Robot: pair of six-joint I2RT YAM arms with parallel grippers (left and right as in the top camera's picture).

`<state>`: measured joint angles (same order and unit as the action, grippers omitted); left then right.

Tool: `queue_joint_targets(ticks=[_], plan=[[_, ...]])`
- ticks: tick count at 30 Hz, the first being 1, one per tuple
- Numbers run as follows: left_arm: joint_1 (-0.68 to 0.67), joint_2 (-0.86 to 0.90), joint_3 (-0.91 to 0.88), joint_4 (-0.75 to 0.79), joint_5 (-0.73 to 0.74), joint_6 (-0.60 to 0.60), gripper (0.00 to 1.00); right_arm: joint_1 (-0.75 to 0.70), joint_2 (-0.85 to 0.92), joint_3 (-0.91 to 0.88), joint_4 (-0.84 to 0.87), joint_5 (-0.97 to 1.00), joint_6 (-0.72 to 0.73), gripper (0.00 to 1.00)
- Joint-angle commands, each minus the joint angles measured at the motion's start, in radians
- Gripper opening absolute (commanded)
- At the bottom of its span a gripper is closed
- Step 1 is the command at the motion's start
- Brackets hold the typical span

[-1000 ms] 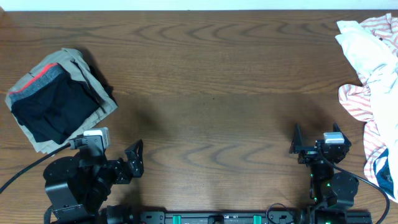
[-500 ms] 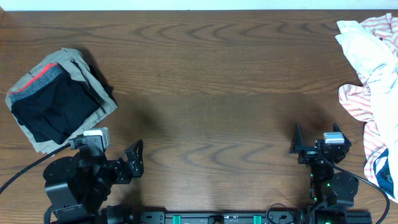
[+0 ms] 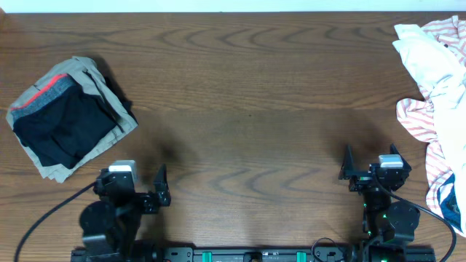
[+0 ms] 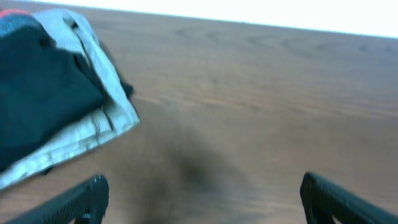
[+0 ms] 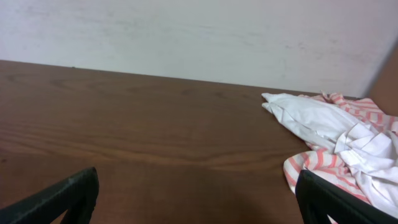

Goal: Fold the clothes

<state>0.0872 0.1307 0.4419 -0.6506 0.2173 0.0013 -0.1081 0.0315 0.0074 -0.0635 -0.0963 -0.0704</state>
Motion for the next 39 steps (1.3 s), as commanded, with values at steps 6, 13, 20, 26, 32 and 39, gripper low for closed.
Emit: queue_joint_targets(ticks=[6, 13, 20, 26, 32, 39], plan=[[-0.073, -0.129, -0.355, 0.459, -0.145, 0.037, 0.98, 0.004, 0.000, 0.000, -0.005, 0.002, -0.013, 0.99], [-0.091, -0.129, -0.436, 0.585, -0.162, 0.043, 0.98, 0.004, 0.000, 0.000, -0.005, 0.002, -0.013, 0.99], [-0.092, -0.127, -0.436, 0.585, -0.162, 0.043, 0.98, 0.004, 0.000, 0.000, -0.005, 0.002, -0.013, 0.99], [-0.092, -0.127, -0.436, 0.585, -0.162, 0.043, 0.98, 0.004, 0.000, 0.000, -0.005, 0.002, -0.013, 0.99], [-0.092, -0.127, -0.436, 0.585, -0.162, 0.043, 0.98, 0.004, 0.000, 0.000, -0.005, 0.002, -0.013, 0.99], [-0.092, -0.127, -0.436, 0.585, -0.162, 0.043, 0.98, 0.004, 0.000, 0.000, -0.005, 0.002, -0.013, 0.99]])
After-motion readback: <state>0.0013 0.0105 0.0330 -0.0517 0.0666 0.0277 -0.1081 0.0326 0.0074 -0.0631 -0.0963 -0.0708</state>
